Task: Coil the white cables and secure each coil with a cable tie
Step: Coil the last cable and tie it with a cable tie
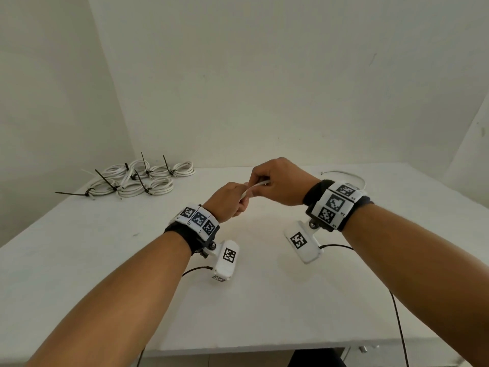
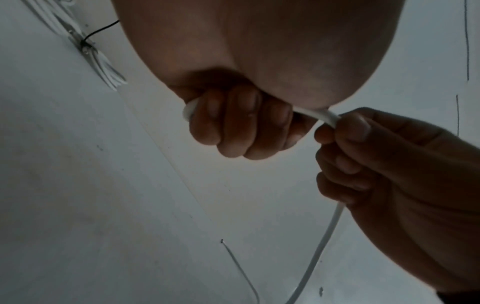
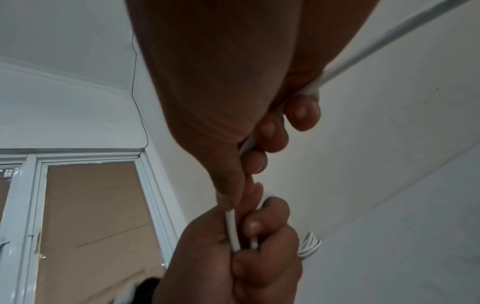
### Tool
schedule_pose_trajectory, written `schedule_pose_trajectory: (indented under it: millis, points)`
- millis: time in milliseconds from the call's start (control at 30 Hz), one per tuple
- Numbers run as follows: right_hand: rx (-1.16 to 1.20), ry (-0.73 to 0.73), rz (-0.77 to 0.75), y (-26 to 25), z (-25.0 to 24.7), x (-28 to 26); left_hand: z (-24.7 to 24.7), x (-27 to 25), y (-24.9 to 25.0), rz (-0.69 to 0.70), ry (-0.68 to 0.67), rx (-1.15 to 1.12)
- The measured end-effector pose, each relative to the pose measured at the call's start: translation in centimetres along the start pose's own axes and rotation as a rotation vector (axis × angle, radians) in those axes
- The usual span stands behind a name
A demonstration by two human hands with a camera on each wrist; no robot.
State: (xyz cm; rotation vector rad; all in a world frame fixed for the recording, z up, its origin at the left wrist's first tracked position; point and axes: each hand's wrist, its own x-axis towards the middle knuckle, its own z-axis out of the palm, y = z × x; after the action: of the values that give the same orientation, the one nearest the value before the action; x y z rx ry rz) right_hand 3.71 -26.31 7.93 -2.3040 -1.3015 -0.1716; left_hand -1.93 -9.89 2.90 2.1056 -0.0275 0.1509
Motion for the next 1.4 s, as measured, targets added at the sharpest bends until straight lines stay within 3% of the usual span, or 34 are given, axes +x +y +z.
schedule_pose_trajectory:
  millis: [100,267,567,733,833,1000,1133,1300,1400]
  points:
    - [0.006,0.016,-0.029,-0.1,-0.9,0.3,0.2,-0.7,0.1,-0.027,0.01,-0.145]
    - [0.031,-0.01,-0.033,0.6,-0.2,0.3,0.3,-1.8,-1.0,-0.042,-0.041,-0.206]
    - [0.49,0.139,-0.016,1.9,1.6,1.0,-0.7,-3.7,1.4,-0.022,-0.073,-0.672]
    - [0.665,0.2,-0.013,0.8,4.4,0.8,-1.4,-4.1,3.3,0.137,-0.139,-0.938]
    - [0.664,0.193,0.05,0.4,5.8,0.9,-1.6,-3.7,4.1,0.225,-0.057,-1.011]
    - [0.486,0.12,0.123,-0.4,6.4,0.8,-1.5,-1.9,4.2,0.184,0.247,-0.954]
    - [0.365,0.084,0.11,-0.9,6.9,0.8,-1.2,-0.7,3.5,0.151,0.433,-0.782]
    - [0.172,-0.028,0.084,-1.4,7.0,0.4,-1.5,0.5,2.1,0.178,0.55,-0.495]
    - [0.057,-0.093,0.061,-1.8,7.4,-0.2,-2.2,1.3,0.4,0.173,0.549,-0.21]
